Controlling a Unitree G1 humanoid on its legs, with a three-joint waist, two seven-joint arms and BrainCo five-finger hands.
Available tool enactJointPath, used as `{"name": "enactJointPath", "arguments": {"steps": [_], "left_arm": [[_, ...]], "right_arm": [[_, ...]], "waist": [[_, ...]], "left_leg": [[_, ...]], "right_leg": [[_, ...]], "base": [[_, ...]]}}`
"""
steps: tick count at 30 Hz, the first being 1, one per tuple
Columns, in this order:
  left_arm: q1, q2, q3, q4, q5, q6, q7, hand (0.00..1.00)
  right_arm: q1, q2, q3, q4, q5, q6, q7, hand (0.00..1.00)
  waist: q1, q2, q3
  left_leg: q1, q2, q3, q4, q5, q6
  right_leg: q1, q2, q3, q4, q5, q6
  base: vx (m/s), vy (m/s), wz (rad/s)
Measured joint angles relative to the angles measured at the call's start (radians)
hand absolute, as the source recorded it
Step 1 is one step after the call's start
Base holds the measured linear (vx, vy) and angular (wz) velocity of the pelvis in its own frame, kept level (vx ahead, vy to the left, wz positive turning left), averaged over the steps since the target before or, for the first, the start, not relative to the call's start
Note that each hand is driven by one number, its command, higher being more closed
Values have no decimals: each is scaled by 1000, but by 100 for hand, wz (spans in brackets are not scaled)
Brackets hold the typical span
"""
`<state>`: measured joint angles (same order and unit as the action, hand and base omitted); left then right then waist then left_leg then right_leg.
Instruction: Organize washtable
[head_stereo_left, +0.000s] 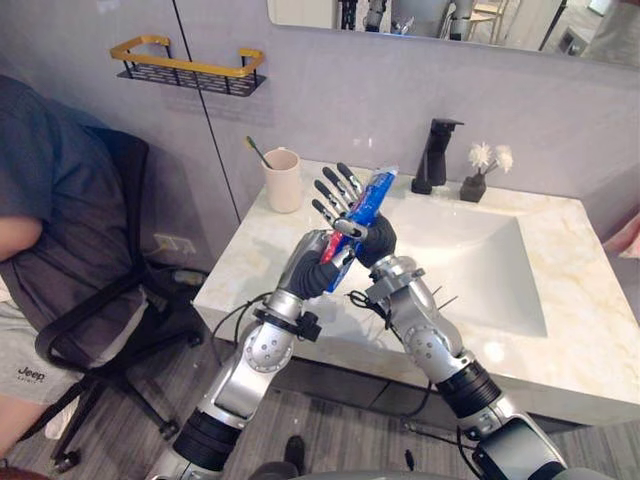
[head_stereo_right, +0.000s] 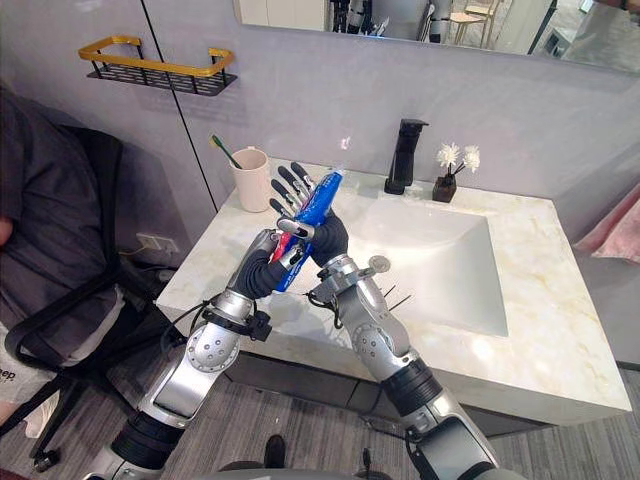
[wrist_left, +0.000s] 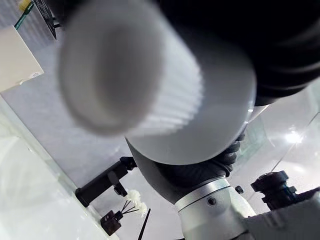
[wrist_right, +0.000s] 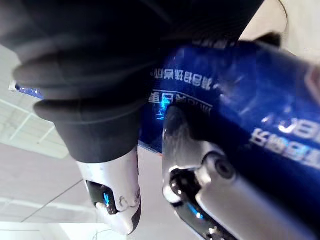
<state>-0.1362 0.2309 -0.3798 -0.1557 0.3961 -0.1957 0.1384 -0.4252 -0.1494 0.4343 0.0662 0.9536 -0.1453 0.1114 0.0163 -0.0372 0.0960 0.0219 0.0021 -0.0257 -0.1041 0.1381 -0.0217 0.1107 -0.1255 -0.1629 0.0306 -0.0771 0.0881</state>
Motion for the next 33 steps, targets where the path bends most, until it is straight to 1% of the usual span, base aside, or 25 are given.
{"name": "enactJointPath", "arguments": {"steps": [1, 6, 9, 13, 14, 18, 19, 21, 23, 25, 26, 27, 28, 29, 31, 33], "left_arm": [[0, -3, 0, 8, 0, -9, 4, 100], [13, -2, 0, 12, 6, -12, 16, 100], [31, -3, 7, 12, 8, -21, 17, 100], [50, -12, 20, 12, 9, -28, 20, 100], [58, -17, 24, 10, 9, -29, 22, 0], [95, -23, 40, 3, 10, -33, 38, 0], [121, -33, 69, -12, 10, -32, 46, 0], [133, -36, 92, -36, 10, -30, 47, 0], [154, -46, 131, -79, 10, -31, 60, 0], [172, -58, 186, -124, 9, -35, 69, 0], [190, -76, 272, -155, 5, -31, 102, 0], [212, -85, 378, -171, -12, -27, 137, 0], [222, -85, 419, -178, -25, -25, 152, 0], [251, -84, 515, -200, -57, -18, 178, 0], [278, -85, 574, -218, -86, -18, 194, 0], [317, -99, 647, -235, -135, -21, 209, 0]], "right_arm": [[-2, 0, 0, 0, 0, 0, 0, 100], [-2, -5, 9, 0, 0, 0, -1, 100], [-2, -5, 15, 0, 0, 3, 0, 100], [-2, 10, 16, 0, -2, 13, 0, 100], [-1, 16, 16, 0, -6, 16, 0, 100], [-1, 28, 13, -1, -25, 16, 1, 100], [-1, 41, 0, -4, -36, 16, 2, 100], [1, 51, -15, -13, -55, 16, 2, 100], [3, 80, -42, -36, -65, 16, 2, 100], [10, 95, -79, -70, -78, 15, 2, 100], [26, 102, -132, -96, -92, 6, 2, 100], [44, 101, -196, -116, -101, -12, 0, 100], [51, 98, -229, -124, -101, -23, -1, 100], [66, 84, -297, -138, -103, -49, -3, 100], [87, 73, -355, -154, -109, -62, -9, 100], [117, 54, -413, -175, -142, -83, -21, 100]], "waist": [[0, 0, 0], [1, 0, 0], [0, 0, 0], [0, 0, 0], [0, 0, 0], [0, 0, 0], [-1, 0, 0], [0, 0, 0], [0, 0, 0], [1, 0, 0], [4, 0, 0], [7, 1, 0], [8, 1, 0], [11, 1, 0], [24, 1, 0], [24, 2, 0]], "left_leg": [[-6, 1, 0, 0, 1, -2], [-13, 1, 1, 0, 2, -3], [-14, 1, 1, 0, 2, -3], [-13, 2, 1, 0, 2, -3], [-13, 2, 1, 0, 2, -3], [-12, 1, 1, 0, 2, -3], [-12, 1, 1, 0, 2, -3], [-12, 1, 1, 0, 1, -4], [-12, 1, 1, 0, -1, -8], [-12, 0, 0, 0, -2, -8], [-11, -1, -1, 0, -2, -8], [-9, -2, -3, 0, -2, -9], [-9, -2, -3, 0, -2, -9], [-9, -2, -4, 0, -2, -9], [-10, -3, -5, 0, -2, -9], [-9, -4, -17, 0, -2, -9]], "right_leg": [[-6, 1, 1, 0, 2, -1], [-9, 2, 5, -14, 15, 1], [-9, 2, 7, -18, 23, 9], [-9, 2, 8, -18, 23, 10], [-9, 2, 9, -18, 23, 10], [-9, 2, 9, -17, 23, 10], [-9, 2, 9, -17, 23, 10], [-8, 2, 7, -18, 23, 10], [-6, 2, 5, -18, 23, 10], [-1, 1, 0, -21, 23, 10], [4, 1, -5, -25, 22, 9], [10, 0, -10, -29, 20, 6], [10, 0, -11, -29, 19, 4], [11, -1, -12, -30, 19, 4], [12, -2, -14, -32, 19, 3], [22, -2, -27, -38, 19, 3]], "base": [[-36, -12, -1], [-3, -4, -3], [1, -3, -1], [0, 0, 0], [0, 0, 0], [0, 0, 0], [0, 0, 0], [0, 0, 0], [0, -8, 5], [2, -8, 8], [4, -12, 11], [3, -12, 10], [3, -13, 5], [0, 0, 0], [4, -6, 2], [13, -18, 13]]}}
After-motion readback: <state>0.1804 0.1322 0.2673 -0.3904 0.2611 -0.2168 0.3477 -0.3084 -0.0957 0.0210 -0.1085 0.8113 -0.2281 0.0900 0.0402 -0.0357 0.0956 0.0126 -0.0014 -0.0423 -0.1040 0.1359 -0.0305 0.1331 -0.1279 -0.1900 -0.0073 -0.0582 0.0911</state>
